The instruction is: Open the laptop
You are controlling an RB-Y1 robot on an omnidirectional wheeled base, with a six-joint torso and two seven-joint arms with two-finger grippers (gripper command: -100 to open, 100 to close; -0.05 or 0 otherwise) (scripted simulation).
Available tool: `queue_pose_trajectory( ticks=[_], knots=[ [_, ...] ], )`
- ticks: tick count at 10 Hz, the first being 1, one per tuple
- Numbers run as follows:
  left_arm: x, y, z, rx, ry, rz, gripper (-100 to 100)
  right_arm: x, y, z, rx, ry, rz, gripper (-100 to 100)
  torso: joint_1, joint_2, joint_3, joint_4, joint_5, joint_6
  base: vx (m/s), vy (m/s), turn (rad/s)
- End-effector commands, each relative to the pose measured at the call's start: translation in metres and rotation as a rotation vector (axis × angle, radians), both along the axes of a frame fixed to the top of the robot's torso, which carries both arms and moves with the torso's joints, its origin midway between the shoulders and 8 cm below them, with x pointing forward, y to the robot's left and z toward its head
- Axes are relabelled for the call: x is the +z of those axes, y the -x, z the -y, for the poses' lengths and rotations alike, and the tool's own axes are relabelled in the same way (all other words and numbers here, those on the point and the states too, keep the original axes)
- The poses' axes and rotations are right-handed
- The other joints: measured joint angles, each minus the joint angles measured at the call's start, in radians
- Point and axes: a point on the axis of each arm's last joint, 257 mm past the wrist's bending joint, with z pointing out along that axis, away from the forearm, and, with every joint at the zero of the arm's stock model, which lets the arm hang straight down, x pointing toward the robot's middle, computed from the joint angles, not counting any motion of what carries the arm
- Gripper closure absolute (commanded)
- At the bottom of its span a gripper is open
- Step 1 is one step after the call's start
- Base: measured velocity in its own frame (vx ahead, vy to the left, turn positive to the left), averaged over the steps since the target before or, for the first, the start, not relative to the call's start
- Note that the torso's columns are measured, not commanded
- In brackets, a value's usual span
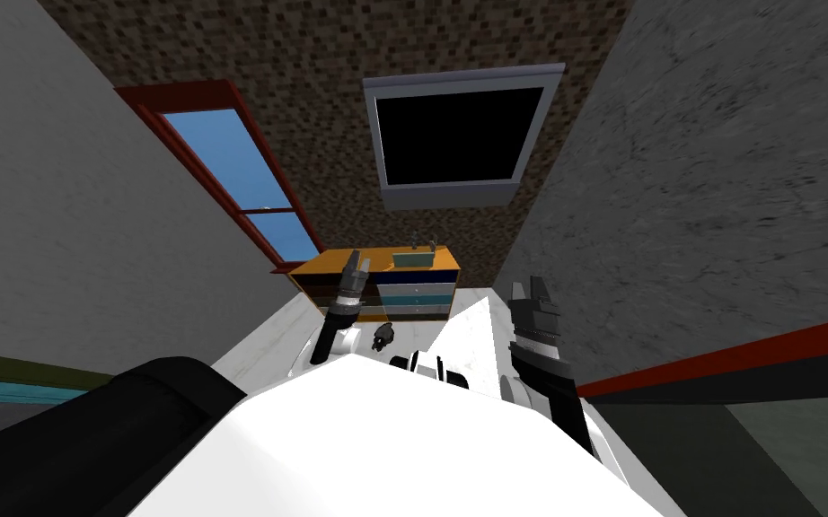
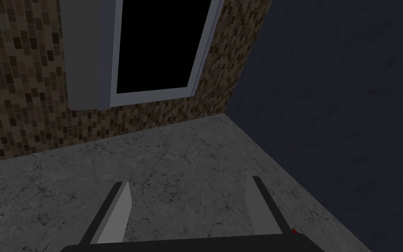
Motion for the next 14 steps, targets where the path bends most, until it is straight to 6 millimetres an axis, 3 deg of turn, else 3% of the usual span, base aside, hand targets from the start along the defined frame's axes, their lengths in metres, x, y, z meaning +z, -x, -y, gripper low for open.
queue_pose_trajectory(
  ticks=[1, 7, 14],
  knots=[
    [-0.024, -0.015, -0.002, 0.013, -0.013, -0.084, -100, 0.000, 0.000, 0.000, 0.000, 0.000, 0.000, 0, 0.000, 0.001, 0.000, 0.000, 0.000, 0.000, 0.135, 0.033, -0.054],
    [-0.102, -0.055, -0.014, 0.060, -0.052, -0.326, -100, 0.000, 0.000, 0.000, 0.000, 0.000, 0.000, 0, -0.001, 0.003, 0.002, 0.001, 0.000, 0.000, 0.146, 0.048, -0.070],
    [-0.166, -0.075, -0.030, 0.099, -0.139, -0.522, -100, 0.000, 0.000, 0.000, 0.000, 0.000, 0.000, 0, 0.000, 0.000, 0.000, 0.000, 0.000, 0.000, 0.108, 0.036, -0.051]
  ],
)
